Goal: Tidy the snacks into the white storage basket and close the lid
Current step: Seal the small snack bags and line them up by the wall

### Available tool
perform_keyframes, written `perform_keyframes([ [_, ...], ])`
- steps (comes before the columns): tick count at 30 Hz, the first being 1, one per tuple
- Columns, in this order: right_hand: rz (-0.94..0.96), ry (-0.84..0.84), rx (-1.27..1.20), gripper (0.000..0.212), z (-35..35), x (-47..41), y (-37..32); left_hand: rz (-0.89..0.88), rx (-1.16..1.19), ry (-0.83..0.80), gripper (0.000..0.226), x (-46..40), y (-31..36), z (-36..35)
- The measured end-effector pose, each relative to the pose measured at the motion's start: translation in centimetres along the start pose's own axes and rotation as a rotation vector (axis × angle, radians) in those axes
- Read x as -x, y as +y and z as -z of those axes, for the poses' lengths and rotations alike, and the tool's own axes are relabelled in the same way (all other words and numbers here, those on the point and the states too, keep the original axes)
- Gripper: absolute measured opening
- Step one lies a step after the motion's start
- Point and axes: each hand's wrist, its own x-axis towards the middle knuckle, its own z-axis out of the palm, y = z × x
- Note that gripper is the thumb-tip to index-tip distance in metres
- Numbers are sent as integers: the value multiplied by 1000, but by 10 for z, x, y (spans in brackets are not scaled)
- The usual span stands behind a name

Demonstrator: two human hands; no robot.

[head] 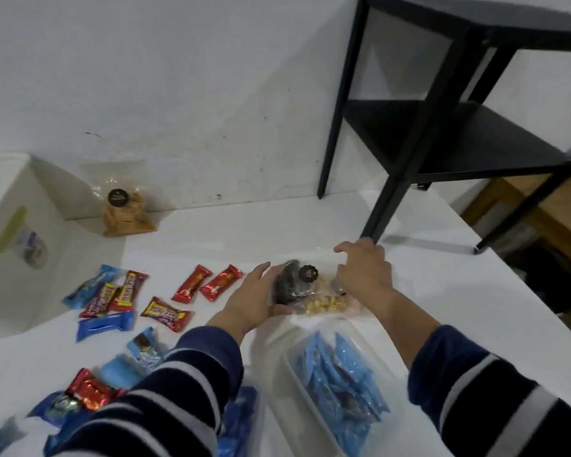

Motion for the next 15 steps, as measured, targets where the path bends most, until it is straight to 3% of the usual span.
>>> perform_keyframes([
  [7, -227, -16, -619, 37, -6, -3, 42, 93, 5, 31, 83, -19, 7, -20],
  [11, -75, 40, -581, 30, -7, -7, 35, 186, 15, 150, 82, -1, 4, -24],
  [15, -35, 9, -529, 26, -6, -15, 18, 240, 14, 171, 90, 20, 3, -26],
])
